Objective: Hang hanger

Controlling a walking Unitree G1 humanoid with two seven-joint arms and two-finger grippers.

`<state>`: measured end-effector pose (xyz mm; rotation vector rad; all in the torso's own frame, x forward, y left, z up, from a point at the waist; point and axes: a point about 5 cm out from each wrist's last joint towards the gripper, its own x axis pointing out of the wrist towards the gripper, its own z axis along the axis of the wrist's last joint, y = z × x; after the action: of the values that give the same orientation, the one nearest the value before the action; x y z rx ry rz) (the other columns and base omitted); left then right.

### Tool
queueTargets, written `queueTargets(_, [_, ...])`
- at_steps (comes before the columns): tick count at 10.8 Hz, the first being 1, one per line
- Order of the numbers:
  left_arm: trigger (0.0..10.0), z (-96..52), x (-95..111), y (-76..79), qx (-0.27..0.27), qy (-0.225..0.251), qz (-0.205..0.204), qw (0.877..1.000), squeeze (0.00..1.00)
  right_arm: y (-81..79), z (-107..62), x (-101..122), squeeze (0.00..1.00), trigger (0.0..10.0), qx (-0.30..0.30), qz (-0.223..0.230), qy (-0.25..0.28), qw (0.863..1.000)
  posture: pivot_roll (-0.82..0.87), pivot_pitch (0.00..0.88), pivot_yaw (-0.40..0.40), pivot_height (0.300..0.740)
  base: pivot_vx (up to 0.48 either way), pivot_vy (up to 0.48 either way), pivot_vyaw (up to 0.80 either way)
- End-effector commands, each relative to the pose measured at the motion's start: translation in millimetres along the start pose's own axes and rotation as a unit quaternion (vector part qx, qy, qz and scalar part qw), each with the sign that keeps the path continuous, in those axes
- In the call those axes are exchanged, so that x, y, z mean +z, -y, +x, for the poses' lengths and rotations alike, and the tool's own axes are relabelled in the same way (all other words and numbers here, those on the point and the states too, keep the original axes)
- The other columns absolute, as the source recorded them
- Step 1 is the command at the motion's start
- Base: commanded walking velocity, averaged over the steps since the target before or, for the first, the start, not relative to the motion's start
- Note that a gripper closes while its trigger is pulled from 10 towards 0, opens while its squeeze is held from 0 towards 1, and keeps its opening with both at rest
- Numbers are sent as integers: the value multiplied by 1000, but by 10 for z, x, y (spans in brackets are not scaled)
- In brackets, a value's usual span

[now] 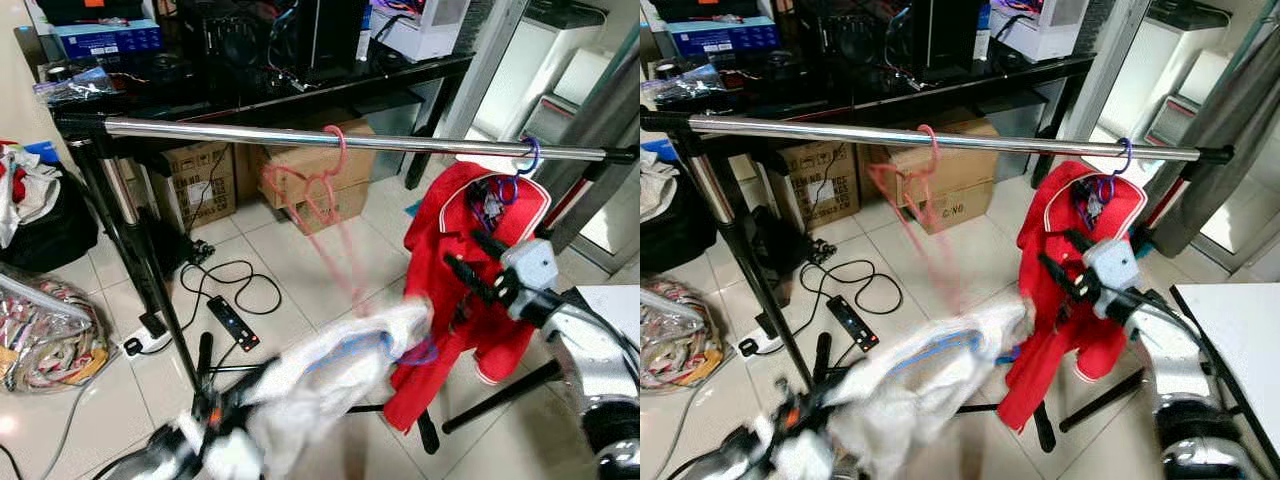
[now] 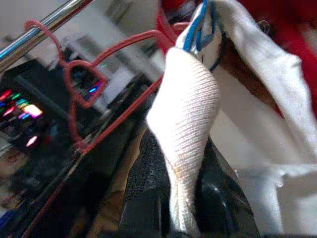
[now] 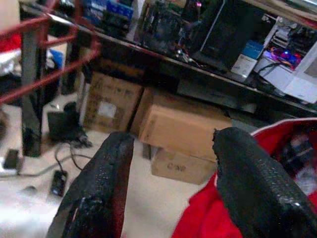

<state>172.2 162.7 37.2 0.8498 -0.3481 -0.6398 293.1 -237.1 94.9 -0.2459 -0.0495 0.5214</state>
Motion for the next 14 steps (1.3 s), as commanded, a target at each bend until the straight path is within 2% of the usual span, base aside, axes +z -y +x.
queueTargets(1, [10000, 50, -51, -113, 41, -9, 3, 999, 0, 30, -29, 13, 0, 10000, -18, 16, 6, 1000, 235, 6, -80, 740, 0, 0, 0])
queueTargets(3, [10000, 83, -123, -55, 46, -20, 2, 999, 0, -43, 20, 47, 0, 10000, -62, 54, 33, 996, 230, 5, -83, 740, 0, 0, 0])
queueTargets(4, [10000, 116, -149, 2, 50, -26, -1, 998, 0, -11, 56, 102, 0, 10000, -119, 72, 52, 989, 225, 4, -83, 740, 0, 0, 0])
queueTargets(5, [10000, 164, -162, 57, 54, -30, -6, 998, 0, 41, 63, 121, 0, 10000, -174, 76, 56, 980, 225, 4, -83, 740, 0, 0, 0])
queueTargets(7, [10000, 302, -180, 94, 75, -37, -15, 996, 0, 55, 63, 112, 0, 10000, -233, 48, 41, 970, 219, 5, -82, 740, 0, 0, 0])
queueTargets(10, [10000, 371, -196, 107, 77, -33, -11, 996, 0, -9, 125, 137, 0, 10000, -237, 51, 40, 969, 219, 5, -84, 740, 0, 0, 0])
queueTargets(12, [10000, 418, -194, 81, 87, -27, -8, 996, 0, 18, 124, 141, 0, 10000, -270, 41, 37, 961, 218, 5, -83, 740, 0, 0, 0])
queueTargets(14, [10000, 501, -167, 36, 127, -28, -35, 991, 0, -86, 153, 162, 0, 10000, -266, 34, 45, 962, 214, 5, -80, 740, 0, 0, 0])
